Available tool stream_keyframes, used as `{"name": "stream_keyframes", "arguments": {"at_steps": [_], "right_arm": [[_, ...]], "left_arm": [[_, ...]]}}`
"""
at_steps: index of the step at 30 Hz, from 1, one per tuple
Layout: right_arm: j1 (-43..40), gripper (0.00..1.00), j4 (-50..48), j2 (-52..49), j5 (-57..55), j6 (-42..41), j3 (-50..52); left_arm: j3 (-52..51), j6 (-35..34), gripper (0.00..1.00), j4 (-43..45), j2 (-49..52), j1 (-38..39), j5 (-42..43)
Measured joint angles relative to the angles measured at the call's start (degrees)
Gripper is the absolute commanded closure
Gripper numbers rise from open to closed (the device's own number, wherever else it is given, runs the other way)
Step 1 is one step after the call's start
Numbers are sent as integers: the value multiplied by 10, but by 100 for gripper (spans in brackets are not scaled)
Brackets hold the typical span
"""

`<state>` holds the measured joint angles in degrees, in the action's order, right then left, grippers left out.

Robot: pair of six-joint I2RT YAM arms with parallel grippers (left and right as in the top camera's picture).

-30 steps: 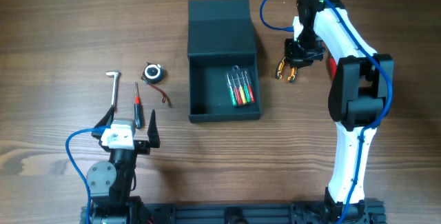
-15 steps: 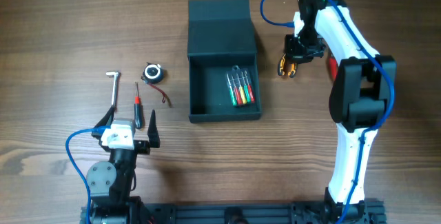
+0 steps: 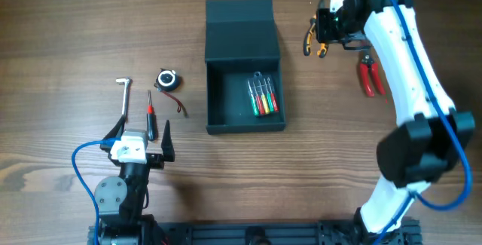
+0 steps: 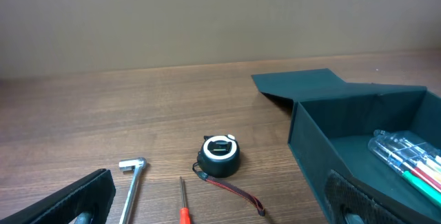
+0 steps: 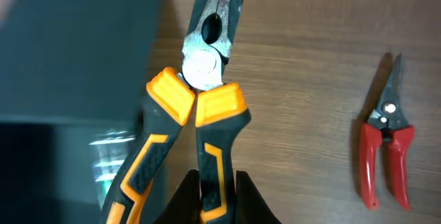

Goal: Pack container
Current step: 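Lift the pliers with right gripper and lower them into the box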

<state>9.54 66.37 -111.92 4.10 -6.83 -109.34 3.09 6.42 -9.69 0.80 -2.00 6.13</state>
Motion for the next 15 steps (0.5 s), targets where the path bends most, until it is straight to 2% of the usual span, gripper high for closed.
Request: {"name": "stream_keyframes", "arguments": {"at_steps": [3,9,15], "right_arm": [[54,96,24,51,2,-24,-4],[162,95,69,60,8,-69,-7],[192,96,83,60,8,-101,8]], "left_arm": [[0,0,0,0,0,0,0],[0,0,0,0,0,0,0],[0,0,0,0,0,0,0]]}}
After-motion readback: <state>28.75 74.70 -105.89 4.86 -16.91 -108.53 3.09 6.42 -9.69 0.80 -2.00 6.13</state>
